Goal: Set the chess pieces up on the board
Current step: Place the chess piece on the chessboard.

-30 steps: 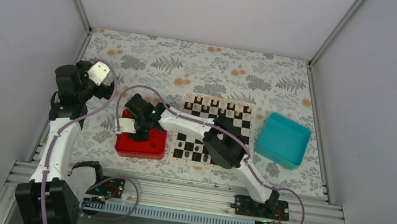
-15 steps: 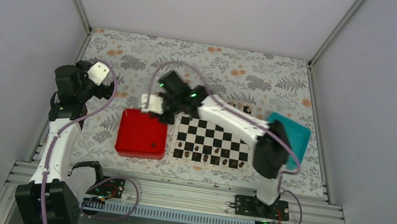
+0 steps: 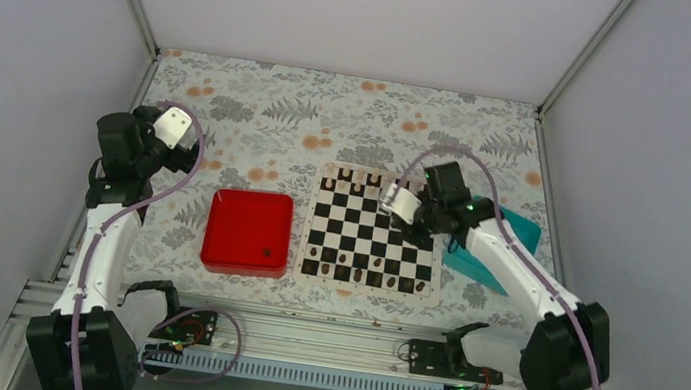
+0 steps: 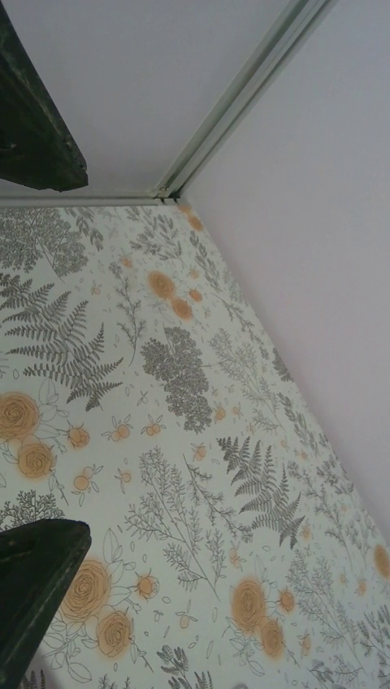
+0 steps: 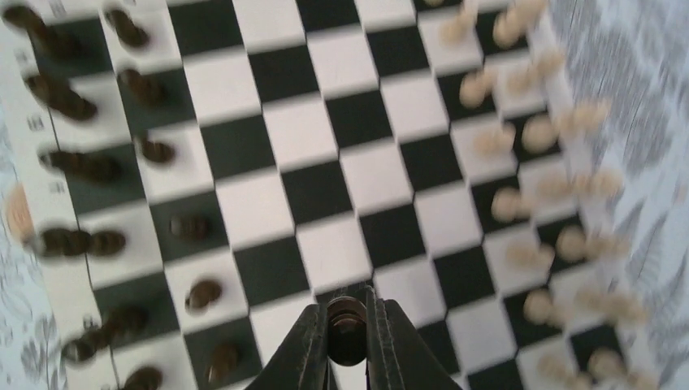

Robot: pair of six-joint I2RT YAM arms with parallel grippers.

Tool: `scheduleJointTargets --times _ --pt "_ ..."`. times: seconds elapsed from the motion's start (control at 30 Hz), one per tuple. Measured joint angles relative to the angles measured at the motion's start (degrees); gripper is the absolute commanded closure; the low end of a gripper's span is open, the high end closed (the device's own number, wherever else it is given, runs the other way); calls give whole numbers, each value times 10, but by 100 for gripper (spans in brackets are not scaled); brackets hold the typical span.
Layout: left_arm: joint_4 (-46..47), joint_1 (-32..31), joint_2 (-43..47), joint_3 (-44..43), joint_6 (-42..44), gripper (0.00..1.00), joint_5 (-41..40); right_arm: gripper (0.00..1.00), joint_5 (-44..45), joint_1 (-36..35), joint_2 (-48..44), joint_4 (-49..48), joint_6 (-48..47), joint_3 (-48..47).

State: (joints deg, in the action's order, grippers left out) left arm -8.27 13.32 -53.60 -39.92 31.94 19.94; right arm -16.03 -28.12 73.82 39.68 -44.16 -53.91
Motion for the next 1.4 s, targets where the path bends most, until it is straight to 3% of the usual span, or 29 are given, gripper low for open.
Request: scheduleJointTargets --times 0.2,0.47,1.2,1.4 --pt "0 0 -13 0 0 0 0 95 5 70 -85 3 -41 133" --pt "-4 0 -16 0 0 0 0 95 -10 94 -89 -17 -76 205" --pt "-5 0 -17 0 2 0 0 95 -28 110 -63 -29 -118 227" --pt "-5 0 -20 0 2 0 0 91 -28 110 -62 -27 -123 227"
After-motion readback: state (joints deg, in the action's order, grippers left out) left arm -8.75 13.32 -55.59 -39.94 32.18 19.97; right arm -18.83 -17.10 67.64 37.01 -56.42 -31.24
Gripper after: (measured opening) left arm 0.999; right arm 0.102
